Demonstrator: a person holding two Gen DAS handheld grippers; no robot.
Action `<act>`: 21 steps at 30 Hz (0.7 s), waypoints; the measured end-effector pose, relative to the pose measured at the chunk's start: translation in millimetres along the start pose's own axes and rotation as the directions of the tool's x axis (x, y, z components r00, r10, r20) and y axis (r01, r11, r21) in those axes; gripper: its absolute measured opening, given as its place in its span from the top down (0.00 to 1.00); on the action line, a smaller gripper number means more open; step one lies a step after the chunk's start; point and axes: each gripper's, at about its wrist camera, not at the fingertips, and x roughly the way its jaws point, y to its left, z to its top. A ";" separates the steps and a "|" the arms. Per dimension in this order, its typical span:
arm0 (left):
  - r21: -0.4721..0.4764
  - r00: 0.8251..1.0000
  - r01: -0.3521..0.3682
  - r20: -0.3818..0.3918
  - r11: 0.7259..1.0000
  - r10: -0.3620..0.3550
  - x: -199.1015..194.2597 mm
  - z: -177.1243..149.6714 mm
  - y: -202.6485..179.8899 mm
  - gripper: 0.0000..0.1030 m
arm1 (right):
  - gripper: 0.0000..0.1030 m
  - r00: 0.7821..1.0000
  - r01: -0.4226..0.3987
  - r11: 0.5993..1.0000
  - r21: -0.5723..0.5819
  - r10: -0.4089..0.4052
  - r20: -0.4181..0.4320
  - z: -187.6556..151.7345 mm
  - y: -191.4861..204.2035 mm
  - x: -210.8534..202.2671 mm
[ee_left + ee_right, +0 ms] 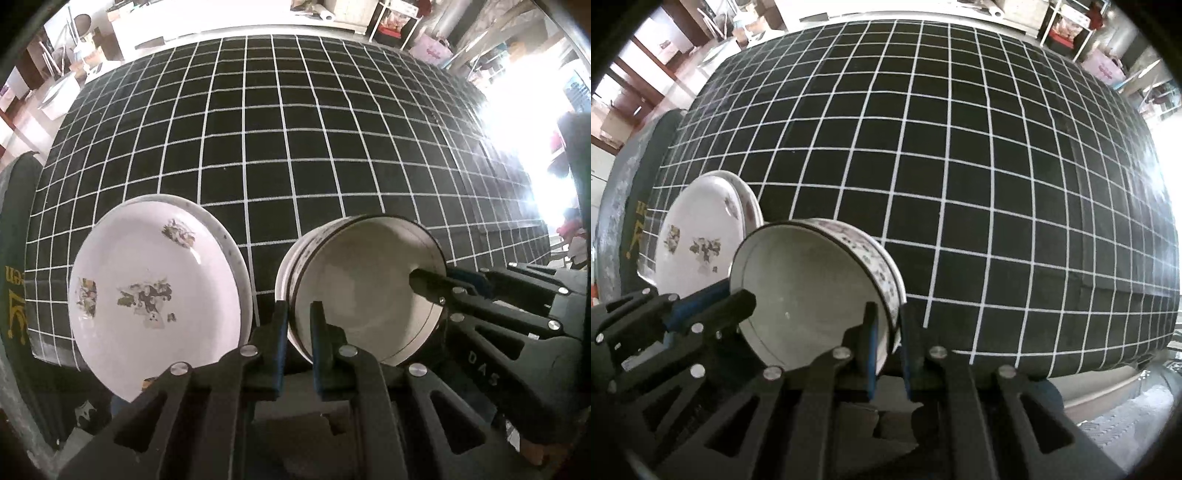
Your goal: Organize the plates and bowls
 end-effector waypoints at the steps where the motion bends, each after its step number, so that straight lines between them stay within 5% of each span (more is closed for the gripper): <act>1: -0.003 1.000 0.006 0.005 1.000 -0.006 -4.2 1.1 -1.1 0.91 | 0.85 1.000 -0.011 1.000 0.011 0.011 0.006 -0.6 -1.7 -2.1; 4: -0.010 0.999 0.031 0.027 0.999 -0.031 -17.0 1.1 -2.3 0.84 | 0.77 1.000 -0.019 1.000 0.008 0.019 0.020 -2.4 -1.3 -7.1; 8: -0.030 0.996 0.067 0.063 0.997 -0.065 -28.9 -3.9 6.9 0.74 | 0.36 0.998 -0.003 1.000 -0.023 0.005 0.069 -7.5 -0.2 -20.3; 15: -0.073 0.980 0.184 0.096 0.980 -0.176 -27.6 -22.8 30.2 0.62 | 0.27 0.980 -0.159 0.982 0.105 0.145 0.135 -23.3 -30.4 -22.5; 21: -0.085 0.959 0.276 0.088 0.957 -0.269 -8.1 -28.6 38.7 0.54 | 0.27 0.959 -0.235 0.938 0.254 0.182 0.216 -40.5 -47.1 -13.2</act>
